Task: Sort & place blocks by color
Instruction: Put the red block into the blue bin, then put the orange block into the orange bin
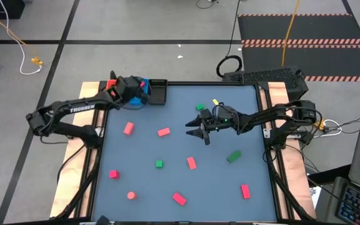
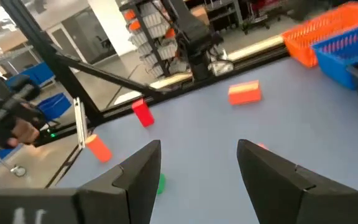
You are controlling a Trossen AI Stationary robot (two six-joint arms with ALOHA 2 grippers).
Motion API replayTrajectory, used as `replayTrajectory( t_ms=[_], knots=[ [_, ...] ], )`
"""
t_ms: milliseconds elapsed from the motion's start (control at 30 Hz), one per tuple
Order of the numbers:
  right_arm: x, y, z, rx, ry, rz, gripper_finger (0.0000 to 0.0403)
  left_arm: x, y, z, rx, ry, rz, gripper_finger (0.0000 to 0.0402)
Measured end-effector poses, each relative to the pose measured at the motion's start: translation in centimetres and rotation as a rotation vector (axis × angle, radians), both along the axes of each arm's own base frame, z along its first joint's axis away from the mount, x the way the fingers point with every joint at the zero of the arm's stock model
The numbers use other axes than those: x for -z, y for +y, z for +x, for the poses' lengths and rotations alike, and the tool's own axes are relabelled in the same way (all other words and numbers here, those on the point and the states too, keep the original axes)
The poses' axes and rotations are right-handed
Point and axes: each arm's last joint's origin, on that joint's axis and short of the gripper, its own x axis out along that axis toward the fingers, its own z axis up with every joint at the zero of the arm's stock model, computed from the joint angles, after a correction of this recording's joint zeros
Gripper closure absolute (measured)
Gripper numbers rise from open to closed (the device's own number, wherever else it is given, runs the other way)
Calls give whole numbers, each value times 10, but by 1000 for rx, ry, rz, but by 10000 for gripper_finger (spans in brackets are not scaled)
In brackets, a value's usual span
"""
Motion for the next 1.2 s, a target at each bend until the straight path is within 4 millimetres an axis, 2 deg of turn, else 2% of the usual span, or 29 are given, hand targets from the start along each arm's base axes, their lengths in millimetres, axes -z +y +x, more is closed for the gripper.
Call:
replayTrajectory(
  t_ms=[200, 333, 400, 600, 733, 867, 1000, 1200],
  knots=[
    [-17, -4, -9, -7, -28, -41, 195, 20, 16, -4, -52, 38, -79, 266],
    [-25, -4, -15, -10, -27, -90, 195, 25, 21, -4, -93, 12, -100, 263],
    [-29, -3, -18, -15, -26, -117, 195, 25, 22, -3, -106, -8, -103, 231],
    [-40, -2, -29, -17, 0, -160, 195, 25, 22, -3, -133, -46, -117, 95],
    [-46, -3, -38, -10, 23, -158, 195, 25, 19, -3, -130, -16, -147, 55],
    [-47, -2, -44, -16, 68, -181, 195, 5, 10, 0, -72, 37, -246, 52],
    [-46, -1, -49, -23, 111, -189, 195, -13, -12, 4, 15, 75, -489, 69],
    [-44, 0, -50, -20, 124, -174, 195, -15, -52, 5, -10, 177, -754, 102]
  ],
)
